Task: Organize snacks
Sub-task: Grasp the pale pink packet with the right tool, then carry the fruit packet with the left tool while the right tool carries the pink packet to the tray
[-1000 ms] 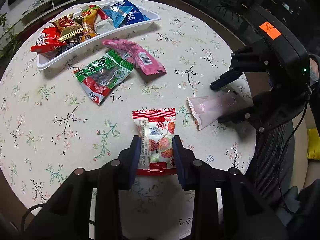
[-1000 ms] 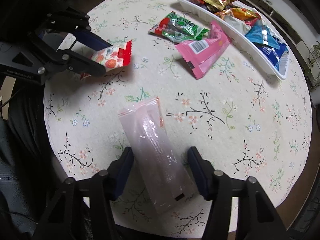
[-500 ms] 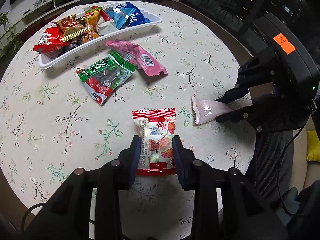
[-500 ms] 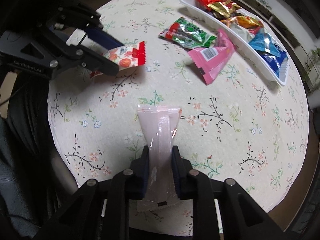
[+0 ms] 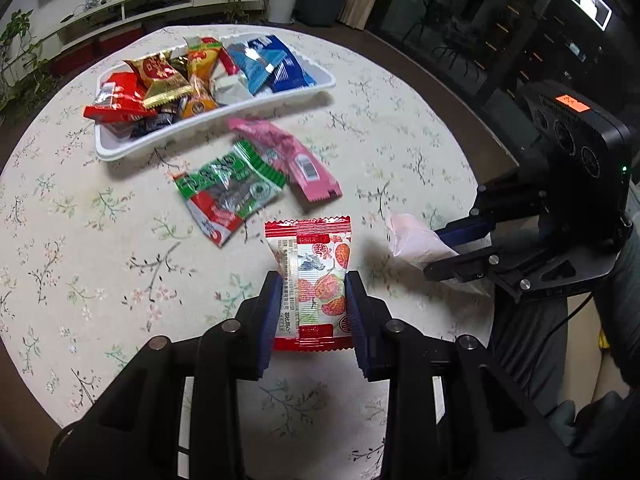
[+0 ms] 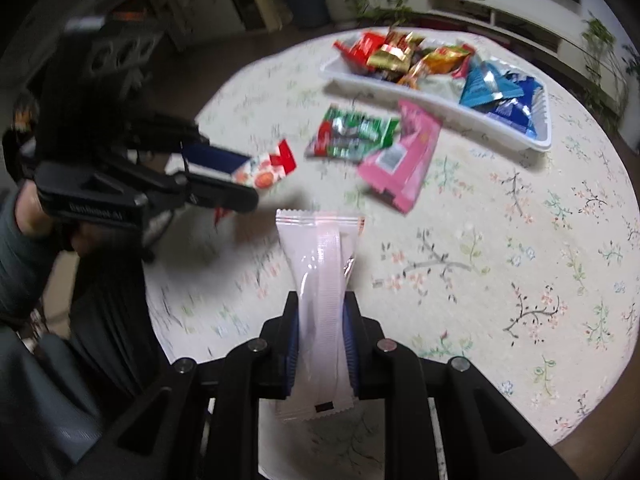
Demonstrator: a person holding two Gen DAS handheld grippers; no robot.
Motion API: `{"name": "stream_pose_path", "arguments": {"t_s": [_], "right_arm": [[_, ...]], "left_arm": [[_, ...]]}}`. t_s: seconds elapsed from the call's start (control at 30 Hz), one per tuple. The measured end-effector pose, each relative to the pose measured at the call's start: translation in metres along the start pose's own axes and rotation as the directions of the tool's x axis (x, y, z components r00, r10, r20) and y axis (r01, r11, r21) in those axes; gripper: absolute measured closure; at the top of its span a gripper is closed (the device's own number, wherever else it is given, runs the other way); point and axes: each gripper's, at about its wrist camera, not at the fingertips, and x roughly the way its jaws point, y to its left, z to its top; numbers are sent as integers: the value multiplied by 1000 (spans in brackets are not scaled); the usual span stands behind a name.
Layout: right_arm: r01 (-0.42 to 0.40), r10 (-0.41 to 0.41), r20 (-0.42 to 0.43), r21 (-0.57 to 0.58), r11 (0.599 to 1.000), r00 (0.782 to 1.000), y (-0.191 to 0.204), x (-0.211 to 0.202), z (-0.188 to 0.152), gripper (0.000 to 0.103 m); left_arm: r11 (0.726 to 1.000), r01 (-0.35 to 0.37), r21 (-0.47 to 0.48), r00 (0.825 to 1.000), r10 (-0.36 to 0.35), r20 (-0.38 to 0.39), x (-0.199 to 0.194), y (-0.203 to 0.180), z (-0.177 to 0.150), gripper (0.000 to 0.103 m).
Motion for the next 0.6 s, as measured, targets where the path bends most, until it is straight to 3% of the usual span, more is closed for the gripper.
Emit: {"name": "stream_pose_path", "arguments": {"t_s": [0.13, 0.33, 0.6], "right_arm": [[-30, 22, 98, 82, 996, 995, -17, -12, 16, 82], [-30, -15, 225, 198, 980, 974, -48, -27, 49, 82], [28, -145, 345, 322, 946, 927, -92, -60, 113, 82]], "left_arm": [[999, 8, -42, 999, -6, 51, -11, 15, 19, 73], [995, 5, -98, 992, 8, 127, -29, 45, 56, 73], [979, -27, -204, 972, 73, 222, -42, 95, 124, 73]]}}
